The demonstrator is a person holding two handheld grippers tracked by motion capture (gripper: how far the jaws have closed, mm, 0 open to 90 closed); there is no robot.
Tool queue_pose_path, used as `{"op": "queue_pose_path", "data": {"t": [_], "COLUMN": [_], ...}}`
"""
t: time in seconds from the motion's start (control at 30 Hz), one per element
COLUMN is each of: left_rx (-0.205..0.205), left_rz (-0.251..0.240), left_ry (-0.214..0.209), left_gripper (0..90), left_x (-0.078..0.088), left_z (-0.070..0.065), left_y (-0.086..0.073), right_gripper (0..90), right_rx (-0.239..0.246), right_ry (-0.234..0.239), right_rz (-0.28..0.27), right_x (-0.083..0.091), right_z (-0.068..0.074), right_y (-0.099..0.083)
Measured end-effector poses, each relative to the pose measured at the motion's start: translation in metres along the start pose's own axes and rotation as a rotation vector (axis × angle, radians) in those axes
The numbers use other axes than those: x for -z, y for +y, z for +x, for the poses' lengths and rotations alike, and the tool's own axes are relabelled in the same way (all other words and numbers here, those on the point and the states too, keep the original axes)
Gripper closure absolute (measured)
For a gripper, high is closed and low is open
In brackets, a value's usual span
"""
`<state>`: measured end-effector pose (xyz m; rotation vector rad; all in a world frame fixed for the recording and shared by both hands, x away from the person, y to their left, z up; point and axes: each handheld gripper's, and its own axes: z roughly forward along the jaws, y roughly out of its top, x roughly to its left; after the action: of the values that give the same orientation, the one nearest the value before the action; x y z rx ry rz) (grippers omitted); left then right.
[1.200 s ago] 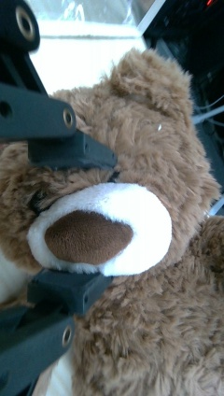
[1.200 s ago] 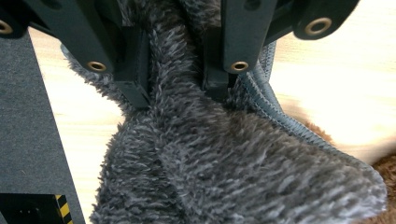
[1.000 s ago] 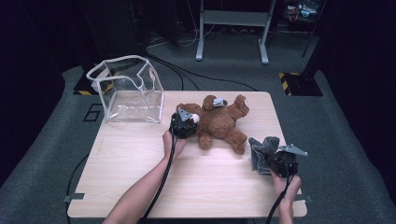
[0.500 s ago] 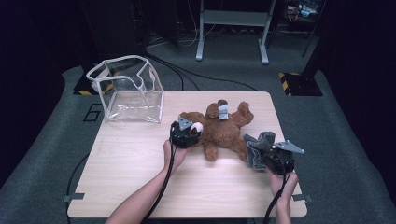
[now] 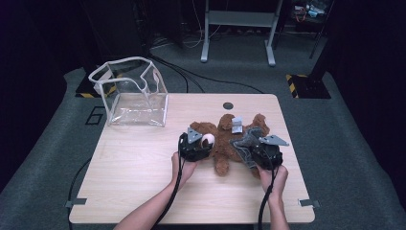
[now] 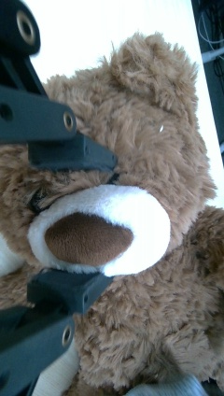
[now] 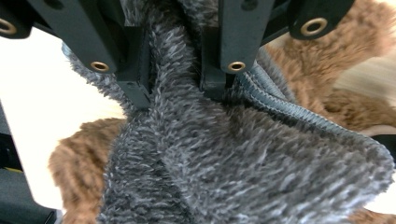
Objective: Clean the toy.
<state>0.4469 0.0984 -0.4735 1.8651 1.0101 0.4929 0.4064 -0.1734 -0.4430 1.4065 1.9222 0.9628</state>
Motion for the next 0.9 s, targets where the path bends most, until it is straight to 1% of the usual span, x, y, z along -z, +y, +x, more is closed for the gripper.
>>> {"op": "queue_pose_path", "data": {"t": [0.03, 0.07, 0.1, 0.13, 0.17, 0.2, 0.3, 0.33, 0.4, 0.43, 0.47, 0.5, 0.53, 0.6, 0.63, 0.67, 0.7, 0.77, 0.8, 0.87, 0.9], "left_rx": [-0.002, -0.021, -0.026, -0.028, -0.05, -0.054, -0.079, -0.079, -0.078, -0.074, -0.074, -0.063, -0.062, -0.047, -0.043, -0.034, -0.029, -0.024, -0.029, -0.014, -0.013], "left_rz": [-0.013, -0.011, -0.016, -0.027, -0.02, -0.023, -0.024, -0.018, 0.008, 0.023, 0.033, 0.044, 0.06, 0.091, 0.096, 0.106, 0.114, 0.124, 0.124, 0.131, 0.137], "left_ry": [-0.017, -0.015, -0.021, -0.034, -0.034, -0.043, -0.033, -0.03, -0.032, -0.026, -0.03, -0.035, -0.038, -0.072, -0.072, -0.095, -0.108, -0.121, -0.116, -0.131, -0.132], "left_gripper": [42.8, 40.5, 38.5, 36.4, 35.4, 33.9, 29.2, 28.7, 27.3, 26.8, 26.8, 26.8, 26.9, 28.2, 28.4, 29.3, 32.1, 36.2, 38.3, 40.5, 42.6], "left_x": [0.001, 0.003, 0.005, 0.008, 0.012, 0.015, 0.025, 0.026, 0.027, 0.027, 0.027, 0.026, 0.026, 0.022, 0.019, 0.018, 0.016, 0.014, 0.013, 0.01, 0.008], "left_z": [0.003, 0.005, 0.007, 0.009, 0.011, 0.012, 0.019, 0.021, 0.028, 0.032, 0.036, 0.04, 0.045, 0.053, 0.056, 0.059, 0.062, 0.064, 0.065, 0.067, 0.068], "left_y": [0.0, -0.001, -0.001, -0.002, -0.003, -0.004, -0.013, -0.015, -0.023, -0.027, -0.032, -0.036, -0.039, -0.046, -0.048, -0.051, -0.052, -0.054, -0.055, -0.056, -0.057], "right_gripper": [69.8, 69.9, 69.9, 70.0, 70.0, 70.0, 70.0, 70.0, 70.0, 70.0, 70.0, 70.1, 70.2, 70.5, 70.5, 70.6, 70.7, 70.6, 70.7, 70.6, 70.6], "right_rx": [0.001, -0.003, -0.002, -0.007, -0.003, -0.003, -0.004, -0.005, 0.0, -0.001, 0.0, 0.003, 0.003, 0.005, 0.003, 0.007, 0.009, 0.013, 0.022, 0.035, 0.038], "right_ry": [-0.002, -0.002, -0.006, 0.001, -0.002, -0.001, -0.002, -0.002, -0.006, -0.008, -0.008, -0.009, -0.012, -0.01, -0.009, -0.008, -0.004, 0.006, 0.011, 0.025, 0.026], "right_rz": [0.005, 0.01, 0.011, 0.01, 0.011, 0.012, 0.017, 0.015, 0.017, 0.017, 0.017, 0.017, 0.018, 0.013, 0.009, 0.005, -0.003, -0.011, -0.016, -0.023, -0.021], "right_x": [-0.004, -0.007, -0.009, -0.01, -0.01, -0.01, -0.009, -0.009, -0.009, -0.008, -0.008, -0.008, -0.007, -0.005, -0.004, -0.002, -0.001, 0.003, 0.004, 0.006, 0.007], "right_z": [0.001, 0.001, 0.001, 0.001, 0.001, 0.0, 0.0, 0.0, 0.0, 0.001, 0.001, 0.002, 0.002, 0.003, 0.004, 0.005, 0.006, 0.01, 0.012, 0.018, 0.021], "right_y": [0.0, 0.001, 0.001, 0.001, 0.001, 0.001, 0.0, 0.0, 0.0, 0.0, 0.001, 0.001, 0.001, 0.001, 0.002, 0.002, 0.002, 0.003, 0.004, 0.007, 0.009]}}
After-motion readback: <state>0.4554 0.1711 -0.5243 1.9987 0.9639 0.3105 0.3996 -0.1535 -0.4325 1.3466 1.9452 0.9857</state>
